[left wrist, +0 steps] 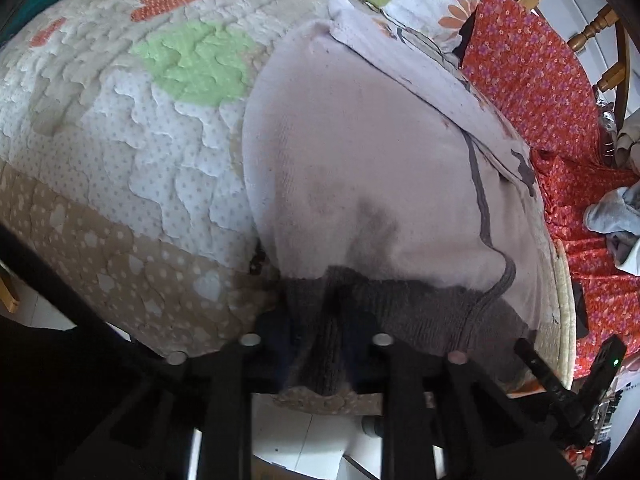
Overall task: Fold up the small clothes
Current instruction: 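Grasp the grey knit hem with both tools, then lift the hem with both tools and fold it toward the collar, release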
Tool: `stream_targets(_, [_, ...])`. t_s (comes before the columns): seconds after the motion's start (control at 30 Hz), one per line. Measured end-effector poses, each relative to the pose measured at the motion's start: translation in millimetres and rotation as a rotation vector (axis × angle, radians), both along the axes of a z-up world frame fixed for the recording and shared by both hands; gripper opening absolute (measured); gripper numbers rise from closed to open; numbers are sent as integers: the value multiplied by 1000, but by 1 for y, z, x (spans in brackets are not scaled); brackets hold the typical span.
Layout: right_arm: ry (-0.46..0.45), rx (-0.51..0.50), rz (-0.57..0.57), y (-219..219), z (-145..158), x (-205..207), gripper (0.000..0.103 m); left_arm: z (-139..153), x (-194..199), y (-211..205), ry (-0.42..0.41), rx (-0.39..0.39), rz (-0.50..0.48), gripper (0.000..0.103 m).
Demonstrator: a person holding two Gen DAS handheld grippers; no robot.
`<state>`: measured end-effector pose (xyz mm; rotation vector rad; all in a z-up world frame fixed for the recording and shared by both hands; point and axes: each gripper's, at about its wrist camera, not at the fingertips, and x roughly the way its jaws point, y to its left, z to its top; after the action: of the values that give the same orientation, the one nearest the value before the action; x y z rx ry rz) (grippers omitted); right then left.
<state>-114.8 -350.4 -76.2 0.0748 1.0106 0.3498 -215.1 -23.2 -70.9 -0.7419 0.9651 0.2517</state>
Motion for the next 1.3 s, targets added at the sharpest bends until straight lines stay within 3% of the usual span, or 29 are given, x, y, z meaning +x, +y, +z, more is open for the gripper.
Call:
stream_targets(0.07, [-8,-3,-7,1,-1,-3,44,7,2,3,-2,-1,-7,8])
stream_targets(0.13, [27,62,-12,-7,2,4,13,21,-1,10,-39,-2,17,7])
stream_targets(0.17, [49,109,-18,-15,3,9,9,27,-4,13,-54,-5,27,7])
stream_targets(0.33, [137,312,-67,-57,11,8,8,51,-32,20,-110,-61,25,7])
stream_targets(0.57, [191,354,-18,-75,15,-34,7,34,-62,-2,-63,-86,22,7])
stream_targets(0.73, [179,381,8,-72,22,-27,7,39,-60,9,-71,-90,50,7])
stream_targets(0.97, [101,414,83,-51,67,15,7,75,-24,48,-151,-84,104,7])
stream_targets(1.03, [73,422,99,-42,80,32,7,86,-8,54,-171,-50,114,7])
stream_targets(1.3, [19,414,143,-13,107,93,7,105,51,78,-186,-42,133,7])
